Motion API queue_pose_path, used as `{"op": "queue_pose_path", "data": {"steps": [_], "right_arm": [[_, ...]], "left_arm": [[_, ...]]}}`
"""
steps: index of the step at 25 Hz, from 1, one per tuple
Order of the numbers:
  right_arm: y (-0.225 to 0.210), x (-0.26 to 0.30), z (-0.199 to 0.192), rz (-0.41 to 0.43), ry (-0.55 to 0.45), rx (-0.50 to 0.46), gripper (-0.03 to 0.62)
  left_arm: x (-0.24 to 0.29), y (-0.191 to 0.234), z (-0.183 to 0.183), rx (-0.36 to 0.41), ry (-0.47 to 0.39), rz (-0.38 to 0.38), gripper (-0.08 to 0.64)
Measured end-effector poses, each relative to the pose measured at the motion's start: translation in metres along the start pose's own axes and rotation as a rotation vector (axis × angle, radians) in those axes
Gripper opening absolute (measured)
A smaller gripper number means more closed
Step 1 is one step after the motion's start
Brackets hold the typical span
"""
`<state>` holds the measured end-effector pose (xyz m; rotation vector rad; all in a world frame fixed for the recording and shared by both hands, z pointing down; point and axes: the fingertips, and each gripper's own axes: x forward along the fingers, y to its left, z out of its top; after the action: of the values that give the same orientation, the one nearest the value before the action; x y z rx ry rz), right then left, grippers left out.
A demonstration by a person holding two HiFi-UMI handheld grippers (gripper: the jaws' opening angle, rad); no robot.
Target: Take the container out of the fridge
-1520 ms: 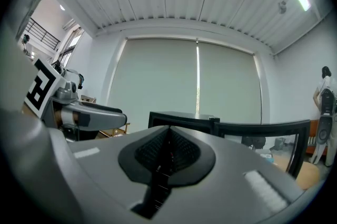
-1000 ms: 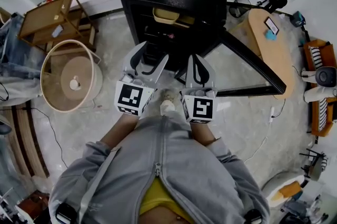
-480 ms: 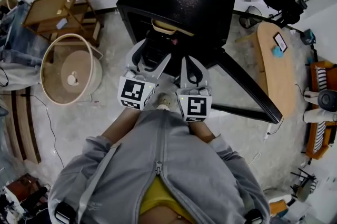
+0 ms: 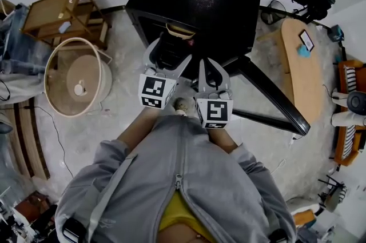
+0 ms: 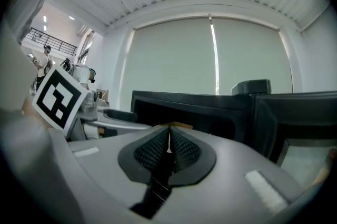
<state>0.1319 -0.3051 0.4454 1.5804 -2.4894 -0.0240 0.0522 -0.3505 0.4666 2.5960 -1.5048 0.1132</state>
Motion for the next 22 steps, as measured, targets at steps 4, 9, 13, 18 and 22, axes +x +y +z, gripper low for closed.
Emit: {"op": "queue_pose_path", "data": {"steps": [4,9,13,18,22], "right_arm": [[0.0,0.01,0.003,-0.024,0.015,0.005,0.006],[-0.001,0.017,-0.002,-0.043,0.031,0.004,0.006],[-0.006,0.019,-0.007,-0.065,0.046,0.005,0.0],[-0.009,0.021,-0.014,-0.075,0.059,0.009,0.0],[-0.008,0.027,-0.016,-0.072,0.06,0.007,0.0]], "left_arm": [[0.015,0.017,-0.017,0.012,0.036,0.026,0.457],[0.039,0.025,-0.039,0.033,0.089,0.009,0.482],[0.056,0.03,-0.053,0.04,0.121,0.005,0.506],[0.071,0.034,-0.066,0.027,0.152,0.008,0.529],[0.082,0.04,-0.072,0.009,0.165,0.034,0.54]]}}
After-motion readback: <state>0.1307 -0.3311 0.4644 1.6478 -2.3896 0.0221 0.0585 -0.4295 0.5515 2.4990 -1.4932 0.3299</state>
